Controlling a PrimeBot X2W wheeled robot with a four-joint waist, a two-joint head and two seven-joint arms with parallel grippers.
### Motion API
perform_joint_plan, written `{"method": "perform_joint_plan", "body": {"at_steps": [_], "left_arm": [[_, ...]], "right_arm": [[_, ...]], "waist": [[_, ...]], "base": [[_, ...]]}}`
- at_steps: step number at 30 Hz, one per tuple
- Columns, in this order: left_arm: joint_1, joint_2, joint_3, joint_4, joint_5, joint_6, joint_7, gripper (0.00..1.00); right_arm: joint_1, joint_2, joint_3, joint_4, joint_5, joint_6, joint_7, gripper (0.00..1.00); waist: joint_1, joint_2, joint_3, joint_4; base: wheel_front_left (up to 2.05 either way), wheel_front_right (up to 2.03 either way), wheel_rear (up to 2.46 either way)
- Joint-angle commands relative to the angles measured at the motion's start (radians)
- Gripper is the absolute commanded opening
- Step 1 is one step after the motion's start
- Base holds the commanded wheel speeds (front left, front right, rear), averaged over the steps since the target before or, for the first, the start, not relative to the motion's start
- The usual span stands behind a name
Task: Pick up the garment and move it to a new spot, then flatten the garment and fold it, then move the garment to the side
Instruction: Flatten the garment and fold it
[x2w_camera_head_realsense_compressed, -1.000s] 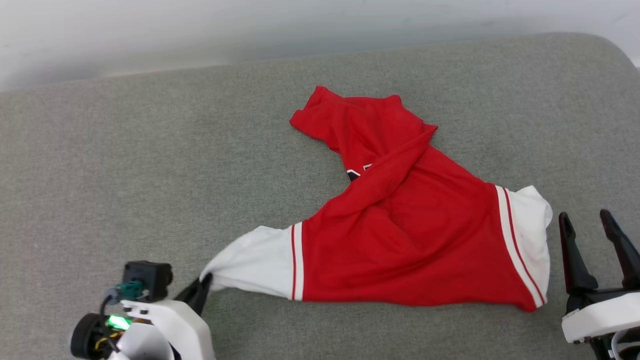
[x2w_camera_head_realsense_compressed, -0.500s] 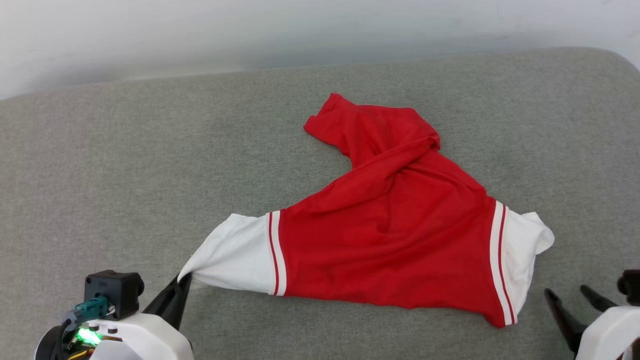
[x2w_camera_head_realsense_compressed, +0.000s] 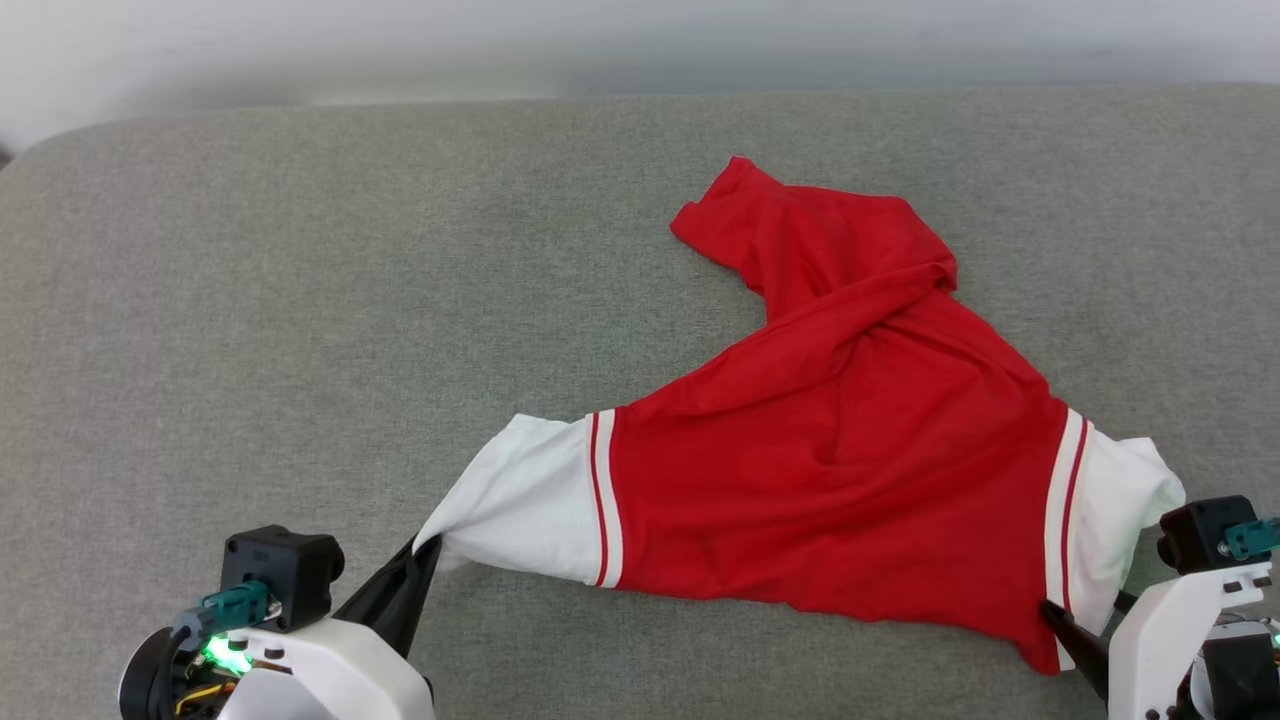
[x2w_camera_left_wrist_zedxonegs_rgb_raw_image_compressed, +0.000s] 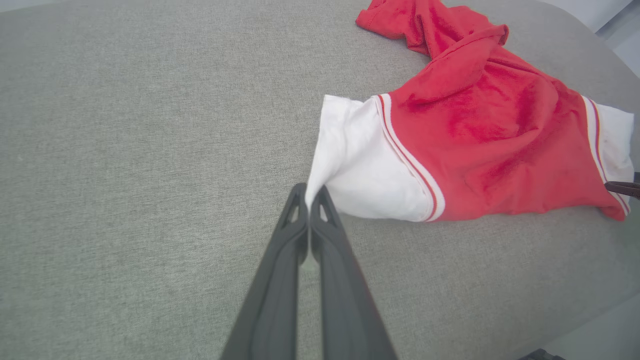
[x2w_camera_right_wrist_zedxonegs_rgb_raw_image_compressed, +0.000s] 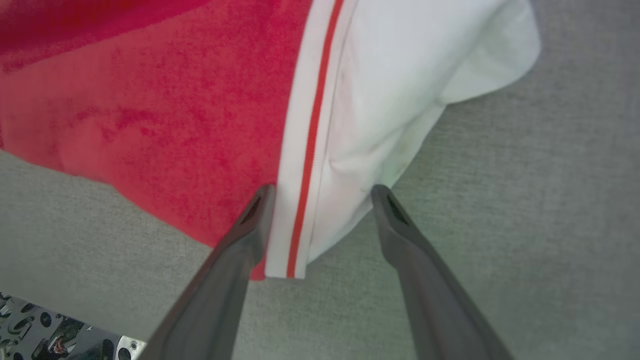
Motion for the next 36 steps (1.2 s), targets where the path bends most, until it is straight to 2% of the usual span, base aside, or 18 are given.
{"method": "perform_joint_plan", "body": {"at_steps": [1,10,11,12,13,21,28,33,34,36], "left_arm": [[-0.013,-0.001,-0.003,-0.004,-0.001,-0.005,0.002,0.00],[-0.023,0.004,-0.018,0.004,-0.006,-0.011,0.008,0.00],[-0.023,0.004,-0.019,0.007,-0.008,-0.012,0.009,0.00],[-0.022,0.005,-0.020,0.011,-0.009,-0.013,0.010,0.00],[-0.019,0.005,-0.020,0.015,-0.009,-0.012,0.011,0.00],[0.002,0.021,0.012,0.018,-0.035,-0.019,-0.015,0.00],[-0.007,0.043,0.081,-0.042,-0.094,-0.033,-0.048,0.00],[-0.041,0.100,0.160,-0.079,-0.104,-0.047,-0.058,0.00],[-0.102,0.127,0.208,-0.118,-0.133,-0.055,-0.059,0.00],[-0.143,0.138,0.232,-0.136,-0.153,-0.054,-0.052,0.00]], "right_arm": [[-0.016,0.003,0.008,0.020,0.004,0.000,0.001,1.00],[-0.006,0.017,0.055,0.138,-0.001,0.000,0.011,1.00],[-0.002,0.019,0.060,0.149,0.000,0.000,0.014,0.93],[0.000,0.020,0.064,0.157,0.002,0.000,0.013,0.40],[-0.001,0.018,0.070,0.154,0.005,0.000,0.006,0.00],[-0.027,-0.045,0.000,0.045,0.017,-0.001,-0.073,0.00],[-0.070,-0.095,-0.058,-0.148,0.032,-0.001,-0.043,0.00],[-0.138,-0.108,-0.098,-0.273,0.046,-0.001,-0.004,0.00],[-0.221,-0.127,-0.112,-0.333,0.047,-0.001,0.006,0.00],[-0.260,-0.134,-0.113,-0.347,0.049,-0.001,0.005,0.00]], "waist": [[-0.0001,0.0000,0.011,0.013],[-0.0001,0.0000,0.026,0.039],[-0.0001,0.0000,0.023,0.041],[-0.0001,0.0000,0.020,0.041],[-0.0001,0.0000,0.014,0.039],[-0.0001,0.0000,-0.069,0.001],[-0.0001,0.0000,-0.142,-0.043],[-0.0001,0.0000,-0.174,-0.065],[-0.0001,0.0000,-0.186,-0.077],[-0.0001,0.0000,-0.188,-0.081]], "base": [[0.00,0.00,0.00],[0.00,0.00,0.00],[0.00,0.00,0.00],[0.00,0.00,0.00],[0.00,0.00,0.00],[0.00,0.00,0.00],[0.00,0.00,0.00],[0.00,0.00,0.00],[0.00,0.00,0.00],[0.00,0.00,0.00]]}}
